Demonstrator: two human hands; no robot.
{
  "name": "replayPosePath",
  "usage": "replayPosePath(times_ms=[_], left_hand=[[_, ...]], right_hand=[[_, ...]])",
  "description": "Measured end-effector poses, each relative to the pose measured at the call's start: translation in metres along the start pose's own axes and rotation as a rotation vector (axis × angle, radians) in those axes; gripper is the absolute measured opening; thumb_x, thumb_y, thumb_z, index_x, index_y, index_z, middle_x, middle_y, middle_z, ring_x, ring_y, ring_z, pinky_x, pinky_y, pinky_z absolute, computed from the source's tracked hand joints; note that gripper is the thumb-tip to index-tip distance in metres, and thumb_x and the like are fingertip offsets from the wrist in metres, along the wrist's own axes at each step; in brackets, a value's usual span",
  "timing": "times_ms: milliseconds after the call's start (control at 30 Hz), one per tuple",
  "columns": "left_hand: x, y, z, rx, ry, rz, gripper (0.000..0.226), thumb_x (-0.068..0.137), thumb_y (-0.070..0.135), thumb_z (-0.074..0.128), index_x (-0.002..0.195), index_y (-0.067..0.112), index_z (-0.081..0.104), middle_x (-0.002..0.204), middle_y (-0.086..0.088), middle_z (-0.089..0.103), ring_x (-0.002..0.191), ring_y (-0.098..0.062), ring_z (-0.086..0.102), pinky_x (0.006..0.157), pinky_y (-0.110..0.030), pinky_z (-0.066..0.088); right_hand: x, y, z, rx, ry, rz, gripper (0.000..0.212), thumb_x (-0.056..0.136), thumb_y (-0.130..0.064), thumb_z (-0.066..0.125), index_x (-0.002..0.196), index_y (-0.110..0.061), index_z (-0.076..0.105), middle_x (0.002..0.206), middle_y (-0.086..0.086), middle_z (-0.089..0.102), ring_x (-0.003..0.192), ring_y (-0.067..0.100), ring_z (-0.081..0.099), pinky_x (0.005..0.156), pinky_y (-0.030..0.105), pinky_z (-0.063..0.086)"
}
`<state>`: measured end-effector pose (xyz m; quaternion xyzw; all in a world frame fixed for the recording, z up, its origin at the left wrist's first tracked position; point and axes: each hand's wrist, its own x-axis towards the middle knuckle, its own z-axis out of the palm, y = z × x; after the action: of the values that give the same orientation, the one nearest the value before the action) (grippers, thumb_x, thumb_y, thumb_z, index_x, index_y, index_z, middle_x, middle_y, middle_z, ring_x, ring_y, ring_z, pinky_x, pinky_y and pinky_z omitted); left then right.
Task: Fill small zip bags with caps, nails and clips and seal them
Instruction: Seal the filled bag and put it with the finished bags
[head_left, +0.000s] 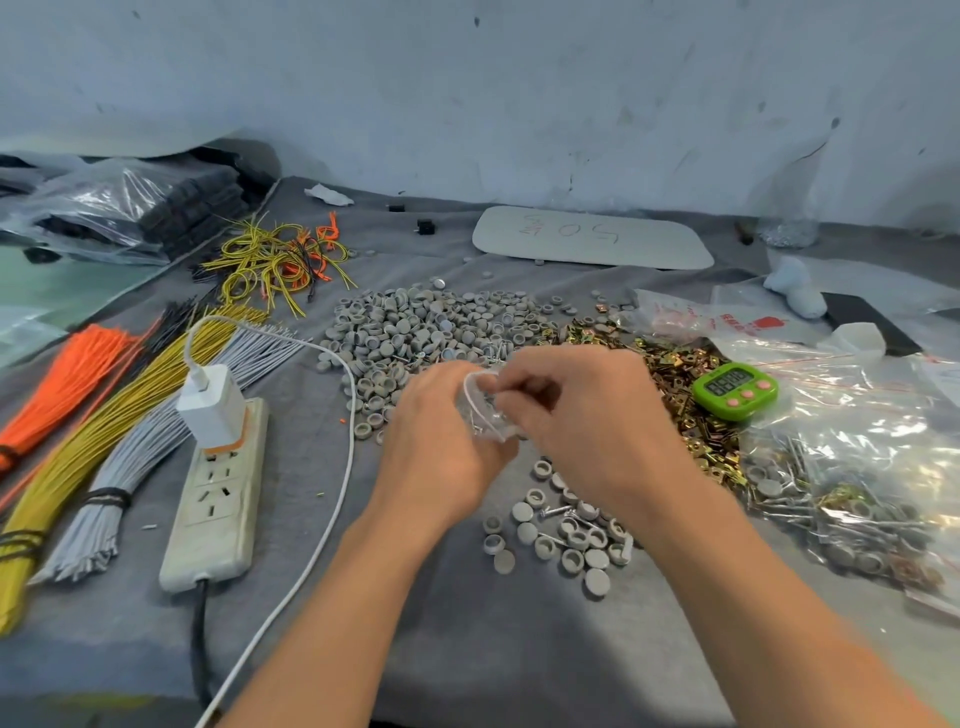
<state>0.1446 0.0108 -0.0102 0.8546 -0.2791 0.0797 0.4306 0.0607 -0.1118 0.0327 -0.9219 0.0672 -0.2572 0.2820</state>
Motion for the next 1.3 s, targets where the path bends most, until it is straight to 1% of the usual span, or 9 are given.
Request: replayPosePath(times_ms=[100,233,433,767,867,967,1133,1233,1300], left_hand=[[0.001,-0.002,-0.001,-0.082,0.001,-0.040,0.037,0.064,0.028,0.084,0.099,0.033,0.071,0.099,0.017,0.066,0.088,0.002,0.054,0.075,-0.009,0.042],[0.003,-0.005,-0.005,-0.232,0.060,-0.188,0.034,0.064,0.017,0.087,0.091,0.029,0.071,0.099,0.015,0.073,0.093,-0.005,0.067,0.084,-0.031,0.055],[0.007,-0.006,-0.011,-0.556,0.095,-0.310,0.033,0.069,0.000,0.085,0.092,0.020,0.074,0.082,0.012,0.078,0.072,-0.002,0.071,0.066,-0.018,0.056],[0.007,-0.014,-0.015,-0.392,0.086,-0.299,0.042,0.051,0.036,0.078,0.092,0.043,0.070,0.086,0.017,0.076,0.083,-0.009,0.073,0.081,-0.044,0.061],[0.004,-0.011,-0.013,-0.294,0.085,-0.207,0.040,0.053,0.037,0.077,0.092,0.040,0.068,0.093,0.022,0.073,0.088,0.001,0.068,0.083,-0.034,0.058],[0.003,-0.007,-0.008,-0.233,0.058,-0.131,0.038,0.058,0.027,0.082,0.092,0.036,0.069,0.100,0.020,0.071,0.096,-0.003,0.066,0.086,-0.031,0.054],[0.001,0.001,-0.002,-0.237,-0.023,-0.078,0.038,0.056,0.033,0.079,0.091,0.042,0.068,0.093,0.023,0.068,0.085,0.008,0.062,0.066,-0.009,0.042],[-0.001,0.002,-0.002,-0.331,-0.060,-0.107,0.044,0.055,0.031,0.076,0.099,0.036,0.071,0.094,0.017,0.072,0.087,0.000,0.067,0.077,-0.026,0.056],[-0.001,0.004,-0.002,-0.440,-0.114,-0.148,0.042,0.058,0.024,0.076,0.099,0.034,0.073,0.101,0.014,0.074,0.096,-0.010,0.070,0.088,-0.047,0.058]], right_hand=[[0.001,0.001,0.012,0.164,0.002,0.077,0.014,0.091,-0.021,0.077,0.093,-0.035,0.082,0.081,-0.019,0.075,0.077,-0.001,0.067,0.068,0.010,0.048],[0.012,0.023,0.005,0.204,0.328,0.241,0.017,0.093,-0.023,0.075,0.083,-0.036,0.080,0.072,-0.024,0.072,0.071,-0.002,0.067,0.061,0.015,0.053],[0.016,0.036,0.052,-0.347,-0.191,0.441,0.014,0.092,-0.036,0.072,0.103,-0.027,0.075,0.092,-0.002,0.076,0.089,0.022,0.071,0.085,0.036,0.056],[0.006,0.032,0.034,-0.324,-0.013,0.417,0.018,0.097,-0.021,0.065,0.082,-0.031,0.069,0.075,-0.012,0.070,0.073,0.016,0.064,0.091,0.038,0.050],[0.003,0.024,0.015,-0.005,0.209,0.310,0.017,0.096,-0.023,0.069,0.082,-0.032,0.073,0.073,-0.023,0.067,0.069,0.001,0.062,0.073,0.024,0.052],[-0.002,0.012,-0.002,-0.032,0.370,-0.004,0.013,0.086,-0.017,0.079,0.083,-0.030,0.077,0.080,-0.028,0.065,0.090,0.003,0.055,0.093,0.030,0.039],[-0.001,-0.003,0.007,-0.298,0.220,-0.324,0.008,0.083,-0.022,0.081,0.080,-0.029,0.082,0.105,-0.012,0.077,0.115,0.022,0.060,0.110,0.033,0.026],[0.001,0.001,0.009,0.043,0.113,-0.011,0.021,0.089,-0.017,0.079,0.096,-0.036,0.083,0.125,-0.016,0.072,0.127,0.007,0.050,0.111,0.017,0.027],[0.001,0.011,0.007,0.227,0.115,0.206,0.019,0.092,-0.019,0.076,0.097,-0.036,0.082,0.115,-0.019,0.075,0.115,0.000,0.061,0.108,0.026,0.045]])
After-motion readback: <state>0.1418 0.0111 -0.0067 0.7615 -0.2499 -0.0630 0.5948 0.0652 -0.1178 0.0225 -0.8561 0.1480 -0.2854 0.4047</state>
